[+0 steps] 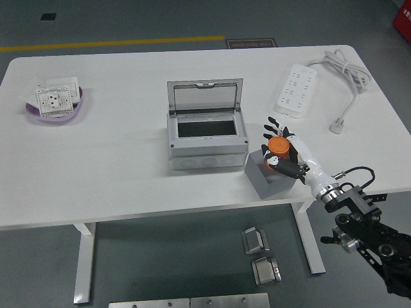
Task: Pick up the cylinder from the cube,place it in the box,flap close box
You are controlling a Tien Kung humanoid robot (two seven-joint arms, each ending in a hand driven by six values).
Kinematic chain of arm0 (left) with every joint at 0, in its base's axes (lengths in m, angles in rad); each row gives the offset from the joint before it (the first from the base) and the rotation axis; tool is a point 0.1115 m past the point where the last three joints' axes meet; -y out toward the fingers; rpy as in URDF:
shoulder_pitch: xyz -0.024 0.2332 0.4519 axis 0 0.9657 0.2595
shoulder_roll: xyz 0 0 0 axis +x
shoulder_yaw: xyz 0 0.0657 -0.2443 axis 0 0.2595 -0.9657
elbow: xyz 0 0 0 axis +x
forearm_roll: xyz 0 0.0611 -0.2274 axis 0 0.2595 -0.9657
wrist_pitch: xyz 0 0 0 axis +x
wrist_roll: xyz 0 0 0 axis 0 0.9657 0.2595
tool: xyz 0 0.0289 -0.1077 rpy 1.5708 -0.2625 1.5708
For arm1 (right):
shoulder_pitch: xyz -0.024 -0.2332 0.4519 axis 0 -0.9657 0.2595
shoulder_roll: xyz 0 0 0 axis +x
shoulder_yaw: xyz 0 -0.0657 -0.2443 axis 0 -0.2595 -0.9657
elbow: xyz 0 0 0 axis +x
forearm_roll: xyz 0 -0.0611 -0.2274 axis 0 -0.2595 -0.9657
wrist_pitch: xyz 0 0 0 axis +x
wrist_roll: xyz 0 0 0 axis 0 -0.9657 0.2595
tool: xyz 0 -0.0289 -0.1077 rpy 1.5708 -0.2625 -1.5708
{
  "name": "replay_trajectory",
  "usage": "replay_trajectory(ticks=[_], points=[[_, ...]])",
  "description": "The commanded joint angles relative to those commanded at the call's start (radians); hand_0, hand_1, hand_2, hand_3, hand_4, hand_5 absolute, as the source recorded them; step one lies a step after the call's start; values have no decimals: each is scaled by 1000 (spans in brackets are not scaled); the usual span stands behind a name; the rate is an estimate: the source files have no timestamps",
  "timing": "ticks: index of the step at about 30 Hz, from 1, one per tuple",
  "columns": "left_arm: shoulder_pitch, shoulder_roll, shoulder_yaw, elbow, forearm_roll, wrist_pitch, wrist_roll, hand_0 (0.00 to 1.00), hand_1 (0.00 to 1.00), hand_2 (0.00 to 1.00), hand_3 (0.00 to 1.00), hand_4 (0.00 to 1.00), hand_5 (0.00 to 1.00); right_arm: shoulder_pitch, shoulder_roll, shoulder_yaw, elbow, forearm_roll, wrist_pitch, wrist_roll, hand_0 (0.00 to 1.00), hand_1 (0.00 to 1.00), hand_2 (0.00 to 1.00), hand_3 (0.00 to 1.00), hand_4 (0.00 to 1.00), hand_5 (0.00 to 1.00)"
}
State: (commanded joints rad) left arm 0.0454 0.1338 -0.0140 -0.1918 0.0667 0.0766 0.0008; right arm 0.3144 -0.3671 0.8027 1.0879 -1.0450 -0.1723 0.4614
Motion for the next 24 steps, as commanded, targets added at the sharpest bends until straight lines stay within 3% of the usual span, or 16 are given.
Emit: replay_trajectory(ticks=[1,2,7,8,13,14,15,24], points=[[0,0,0,0,0,0,0,687,663,594,604,634,289,2,-1,1,1,-1,-2,0,722,715,843,919,2,2],[0,0,0,0,0,0,0,687,663,594,604,634,289,3,-2,1,1,-2,-3,0,662,630,682,634,2,2],[-1,2,2,0,-6,-2,-3,687,663,594,604,634,289,24,-16,17,9,-15,-14,-2,662,630,682,634,2,2],[-1,2,2,-1,-6,-3,-3,687,663,595,605,635,289,28,-19,21,11,-19,-15,-3,665,600,621,513,2,2],[-2,2,-3,-1,-2,-4,-3,687,663,595,605,635,289,46,-29,32,14,-29,-17,-3,665,600,621,513,2,2],[-2,2,-4,-1,-1,-5,-2,687,663,595,605,636,290,51,-30,33,14,-31,-17,-3,660,561,574,449,2,2],[-2,2,-5,-1,0,-5,-2,687,663,595,605,636,290,53,-31,33,13,-32,-18,-3,660,561,574,449,2,2],[-6,5,-17,-1,13,-4,0,687,664,595,606,636,289,200,-24,-73,5,-133,-68,-32,645,515,546,407,2,2]])
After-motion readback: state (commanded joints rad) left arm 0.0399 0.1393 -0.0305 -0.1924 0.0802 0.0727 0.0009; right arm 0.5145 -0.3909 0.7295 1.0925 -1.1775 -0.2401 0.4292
